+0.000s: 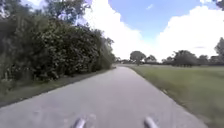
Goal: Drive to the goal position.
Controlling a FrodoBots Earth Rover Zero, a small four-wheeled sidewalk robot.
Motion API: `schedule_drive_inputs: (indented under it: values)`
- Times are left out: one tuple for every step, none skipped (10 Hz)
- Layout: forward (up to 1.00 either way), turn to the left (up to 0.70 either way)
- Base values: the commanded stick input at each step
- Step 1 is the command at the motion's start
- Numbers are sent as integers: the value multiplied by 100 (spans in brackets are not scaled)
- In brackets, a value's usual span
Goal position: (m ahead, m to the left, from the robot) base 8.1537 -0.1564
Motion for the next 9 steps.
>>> schedule_drive_inputs:
  values:
    - [70, -6]
    - [70, -11]
    - [70, -16]
    - [70, -21]
    - [70, -26]
    - [70, -30]
    - [70, -33]
    - [70, -33]
    - [70, -14]
